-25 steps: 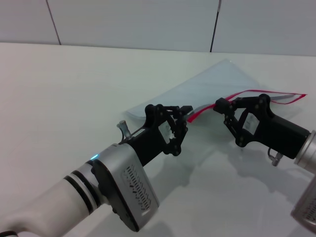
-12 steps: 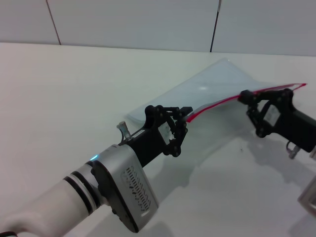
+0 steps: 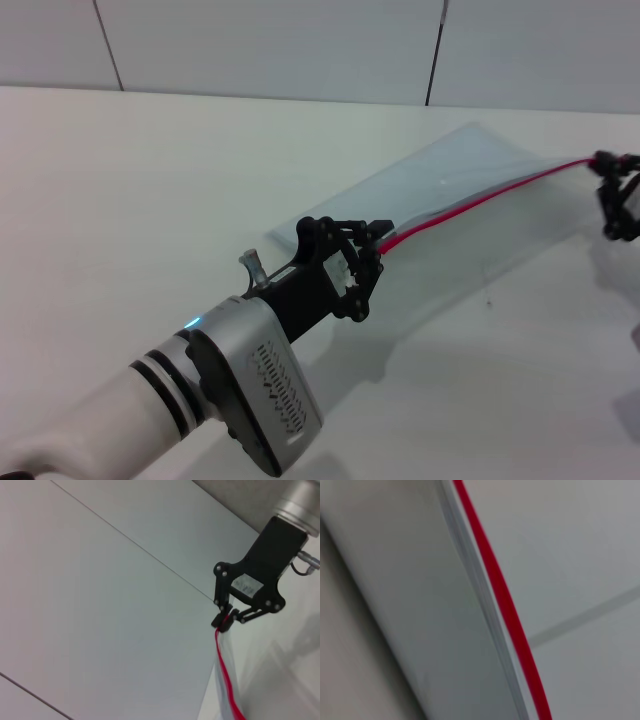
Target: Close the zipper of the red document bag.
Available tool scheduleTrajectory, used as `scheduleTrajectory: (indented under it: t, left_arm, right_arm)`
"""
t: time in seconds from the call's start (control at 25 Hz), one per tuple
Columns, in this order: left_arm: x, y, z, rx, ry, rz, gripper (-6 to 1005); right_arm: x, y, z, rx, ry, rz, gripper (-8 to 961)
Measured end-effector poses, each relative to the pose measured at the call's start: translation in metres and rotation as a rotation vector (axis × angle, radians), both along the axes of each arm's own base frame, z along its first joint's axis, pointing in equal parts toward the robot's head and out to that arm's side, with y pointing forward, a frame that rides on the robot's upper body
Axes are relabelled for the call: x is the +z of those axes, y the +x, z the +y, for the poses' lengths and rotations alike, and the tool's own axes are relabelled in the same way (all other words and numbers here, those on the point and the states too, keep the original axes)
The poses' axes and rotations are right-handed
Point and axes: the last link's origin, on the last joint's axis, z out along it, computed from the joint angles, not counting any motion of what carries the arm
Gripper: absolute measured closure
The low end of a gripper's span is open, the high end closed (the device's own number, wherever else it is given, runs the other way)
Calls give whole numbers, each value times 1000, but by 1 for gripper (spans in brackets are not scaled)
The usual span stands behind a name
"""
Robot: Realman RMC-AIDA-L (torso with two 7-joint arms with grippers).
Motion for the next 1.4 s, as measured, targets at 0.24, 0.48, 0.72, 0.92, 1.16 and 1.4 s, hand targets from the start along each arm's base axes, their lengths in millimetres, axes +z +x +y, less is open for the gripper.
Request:
scheduleTrajectory:
  t: [0.24,0.48,0.72,0.92,1.16,1.4]
  left_arm:
    - [0,-2,0,3,-1,5,946]
    - [1,-3,3,21,2,-11,949]
    - [16,-6,22,110,46,-179,905]
    - [40,-21,37,176,84,-399,707]
    - [67,-40,46,219,152,-611,561]
    - [90,-56,52,234,185,-787,439]
  right_arm:
    - [19,9,15,-85,152,-51,806]
    - [33,13,18,-159,287,36,785]
    - [37,-2,-1,-73,390,269,725]
    - [30,-15,-22,11,315,512,607]
    - [23,-34,-43,97,57,873,428]
    - [21,-38,-44,90,10,981,238]
